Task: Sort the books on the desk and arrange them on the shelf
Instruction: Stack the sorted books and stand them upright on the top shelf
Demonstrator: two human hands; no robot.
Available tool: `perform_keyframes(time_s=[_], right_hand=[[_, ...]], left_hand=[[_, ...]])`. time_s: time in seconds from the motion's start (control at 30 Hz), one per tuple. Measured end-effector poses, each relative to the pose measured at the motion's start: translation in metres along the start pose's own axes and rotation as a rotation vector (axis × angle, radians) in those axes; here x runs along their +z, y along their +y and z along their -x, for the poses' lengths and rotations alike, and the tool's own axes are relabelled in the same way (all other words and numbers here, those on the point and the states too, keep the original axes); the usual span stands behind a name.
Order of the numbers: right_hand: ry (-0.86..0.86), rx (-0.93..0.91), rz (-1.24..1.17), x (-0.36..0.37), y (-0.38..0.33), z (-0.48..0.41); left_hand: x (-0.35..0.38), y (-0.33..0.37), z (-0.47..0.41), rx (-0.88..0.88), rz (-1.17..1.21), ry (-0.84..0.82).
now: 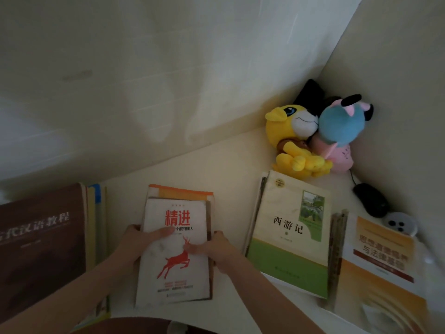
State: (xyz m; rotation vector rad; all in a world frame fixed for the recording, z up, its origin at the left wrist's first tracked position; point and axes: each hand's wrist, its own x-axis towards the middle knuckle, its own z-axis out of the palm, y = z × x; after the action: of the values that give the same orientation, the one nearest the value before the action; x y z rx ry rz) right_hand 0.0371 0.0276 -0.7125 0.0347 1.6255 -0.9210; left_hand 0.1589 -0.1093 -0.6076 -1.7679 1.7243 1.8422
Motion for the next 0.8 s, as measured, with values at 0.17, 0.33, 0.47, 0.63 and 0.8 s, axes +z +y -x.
perform_keyframes(time_s=[0.17,0.33,0.47,0.63,0.8], right_hand=[[-0.124,-0.133,-0.205,0.004,-0.034,0.065],[-0.157,-0.333,-0.260,0.002,-0.049,0.074],[-0.136,-0.393,-0.244,-0.008,-0.069,0.102],[-0.142,-0.400,-0.217,-0.047,-0.087,0.153],[-0.061,-0.403,-0.267,-0.100,-0.073,0.202]], left_hand=[[-0.012,0.011,0.010,0.155,-0.002,0.003],[-0.022,0.029,0.021,0.237,0.030,0.022],[-0.015,0.053,0.038,0.268,0.088,0.005],[0.008,0.085,0.054,0.226,0.125,-0.147],[0.065,0.111,0.069,0.227,0.113,-0.260]])
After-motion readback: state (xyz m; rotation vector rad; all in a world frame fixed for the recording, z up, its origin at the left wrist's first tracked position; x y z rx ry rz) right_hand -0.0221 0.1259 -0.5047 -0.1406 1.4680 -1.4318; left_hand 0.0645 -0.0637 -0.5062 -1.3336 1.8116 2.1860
